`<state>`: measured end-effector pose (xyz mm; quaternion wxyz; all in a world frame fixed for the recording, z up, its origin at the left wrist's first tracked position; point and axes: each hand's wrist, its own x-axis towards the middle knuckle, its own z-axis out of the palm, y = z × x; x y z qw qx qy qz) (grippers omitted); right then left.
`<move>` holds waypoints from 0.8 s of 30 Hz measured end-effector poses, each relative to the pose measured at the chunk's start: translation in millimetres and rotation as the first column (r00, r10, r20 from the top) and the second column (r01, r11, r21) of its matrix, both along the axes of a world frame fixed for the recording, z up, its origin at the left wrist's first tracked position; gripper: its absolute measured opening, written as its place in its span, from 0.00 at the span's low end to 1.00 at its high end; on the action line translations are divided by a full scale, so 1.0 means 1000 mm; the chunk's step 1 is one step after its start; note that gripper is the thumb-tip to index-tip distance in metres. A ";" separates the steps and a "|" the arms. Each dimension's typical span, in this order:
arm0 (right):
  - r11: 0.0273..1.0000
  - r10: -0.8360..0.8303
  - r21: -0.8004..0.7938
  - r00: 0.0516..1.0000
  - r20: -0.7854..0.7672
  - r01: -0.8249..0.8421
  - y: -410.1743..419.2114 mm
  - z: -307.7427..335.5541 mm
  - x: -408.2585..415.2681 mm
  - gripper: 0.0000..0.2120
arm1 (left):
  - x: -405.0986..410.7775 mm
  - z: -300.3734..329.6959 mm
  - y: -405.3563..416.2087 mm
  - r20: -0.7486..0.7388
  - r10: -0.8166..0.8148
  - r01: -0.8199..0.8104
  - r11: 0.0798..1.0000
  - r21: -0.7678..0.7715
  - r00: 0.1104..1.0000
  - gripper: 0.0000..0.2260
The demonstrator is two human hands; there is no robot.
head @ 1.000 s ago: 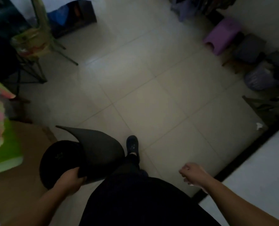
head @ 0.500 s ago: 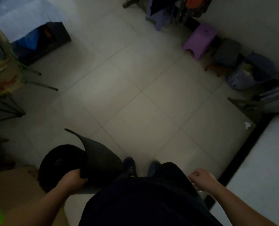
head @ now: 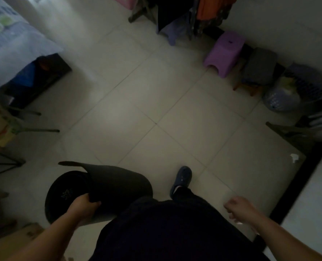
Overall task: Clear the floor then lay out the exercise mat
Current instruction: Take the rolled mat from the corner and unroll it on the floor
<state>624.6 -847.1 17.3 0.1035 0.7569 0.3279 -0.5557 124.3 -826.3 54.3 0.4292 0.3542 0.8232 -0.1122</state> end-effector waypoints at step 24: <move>0.889 0.425 0.133 0.898 0.116 -0.438 0.461 0.023 0.035 0.14 | 0.085 -0.034 0.338 0.170 0.516 -0.534 0.842 0.081 0.839 0.12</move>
